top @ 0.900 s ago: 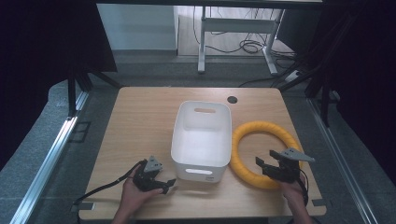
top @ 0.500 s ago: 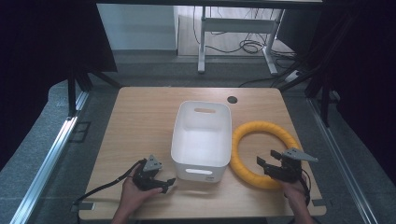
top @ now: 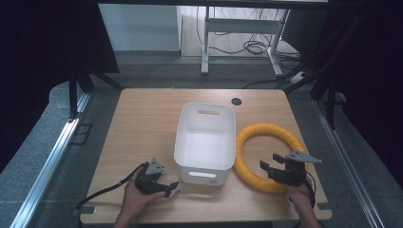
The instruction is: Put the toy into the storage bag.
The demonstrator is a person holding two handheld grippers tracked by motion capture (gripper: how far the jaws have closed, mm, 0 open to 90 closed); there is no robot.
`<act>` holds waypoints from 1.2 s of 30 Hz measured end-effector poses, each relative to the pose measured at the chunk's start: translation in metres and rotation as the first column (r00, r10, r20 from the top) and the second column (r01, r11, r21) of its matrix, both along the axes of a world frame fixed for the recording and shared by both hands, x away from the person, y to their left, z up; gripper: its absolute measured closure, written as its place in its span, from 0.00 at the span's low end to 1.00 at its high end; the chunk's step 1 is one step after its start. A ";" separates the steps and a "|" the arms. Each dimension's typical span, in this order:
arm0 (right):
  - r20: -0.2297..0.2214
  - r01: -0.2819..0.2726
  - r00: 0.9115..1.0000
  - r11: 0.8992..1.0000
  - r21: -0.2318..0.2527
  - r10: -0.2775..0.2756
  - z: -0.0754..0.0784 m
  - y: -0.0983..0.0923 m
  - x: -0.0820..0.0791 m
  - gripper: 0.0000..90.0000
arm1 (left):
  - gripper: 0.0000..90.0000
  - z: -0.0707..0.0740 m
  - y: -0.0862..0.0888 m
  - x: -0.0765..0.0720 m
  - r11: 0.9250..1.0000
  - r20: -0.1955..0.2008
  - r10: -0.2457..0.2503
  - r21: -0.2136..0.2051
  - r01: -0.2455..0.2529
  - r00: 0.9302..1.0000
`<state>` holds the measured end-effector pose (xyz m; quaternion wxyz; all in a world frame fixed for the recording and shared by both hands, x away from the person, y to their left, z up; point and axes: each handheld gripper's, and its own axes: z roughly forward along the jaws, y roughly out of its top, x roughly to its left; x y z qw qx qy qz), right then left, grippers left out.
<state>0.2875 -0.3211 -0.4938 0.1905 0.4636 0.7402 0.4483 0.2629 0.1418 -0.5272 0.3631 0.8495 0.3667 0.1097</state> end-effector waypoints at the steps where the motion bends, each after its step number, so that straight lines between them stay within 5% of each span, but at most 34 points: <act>1: -0.002 -0.015 1.000 1.000 0.001 0.015 0.001 0.001 0.001 0.35 | 0.19 0.000 0.000 0.000 1.000 -0.003 -0.007 0.007 0.007 1.000; 9: -0.031 -0.096 0.995 0.995 -0.014 0.096 0.013 0.003 0.008 0.38 | 0.19 0.006 0.004 -0.002 1.000 0.013 0.007 -0.015 -0.007 1.000; 18: -0.092 -0.215 0.974 0.973 -0.080 0.207 0.038 0.007 0.011 0.39 | 0.19 0.005 0.003 -0.002 1.000 0.004 0.005 -0.014 -0.005 1.000; 28: -0.195 -0.350 0.928 0.922 -0.166 0.317 0.046 0.021 0.014 0.40 | 0.19 0.004 0.002 -0.002 1.000 0.002 0.001 -0.008 -0.001 1.000; 36: -0.267 -0.405 0.898 0.893 -0.196 0.349 0.039 0.033 0.018 0.40 | 0.19 0.002 0.001 -0.002 1.000 -0.003 0.001 -0.007 -0.001 1.000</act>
